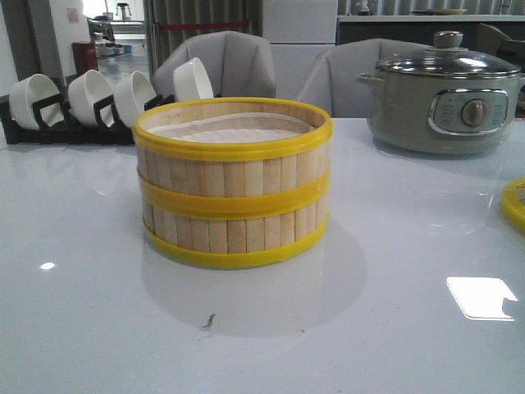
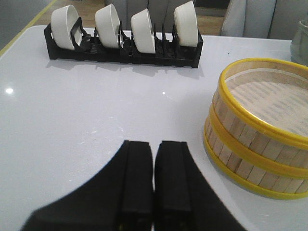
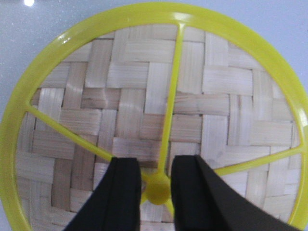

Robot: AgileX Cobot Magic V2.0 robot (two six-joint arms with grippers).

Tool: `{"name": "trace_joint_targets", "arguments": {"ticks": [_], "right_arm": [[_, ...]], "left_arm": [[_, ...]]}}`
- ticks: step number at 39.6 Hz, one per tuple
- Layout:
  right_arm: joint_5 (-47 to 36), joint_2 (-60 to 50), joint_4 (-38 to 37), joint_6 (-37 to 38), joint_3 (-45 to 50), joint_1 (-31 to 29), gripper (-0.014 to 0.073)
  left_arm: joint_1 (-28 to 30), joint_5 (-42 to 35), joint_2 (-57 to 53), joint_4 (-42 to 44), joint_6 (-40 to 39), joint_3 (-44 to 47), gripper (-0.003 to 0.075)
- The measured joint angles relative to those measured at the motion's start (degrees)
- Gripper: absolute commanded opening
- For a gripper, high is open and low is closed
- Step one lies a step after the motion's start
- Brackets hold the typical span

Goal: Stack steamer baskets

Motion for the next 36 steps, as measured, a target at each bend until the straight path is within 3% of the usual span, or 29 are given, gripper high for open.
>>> {"name": "trace_joint_targets", "arguments": {"ticks": [36], "right_arm": [[1.7,0.0,0.0,0.0,0.0,0.0,0.0288]], "left_arm": [[0.0,0.0,0.0,0.0,0.0,0.0,0.0094]]}}
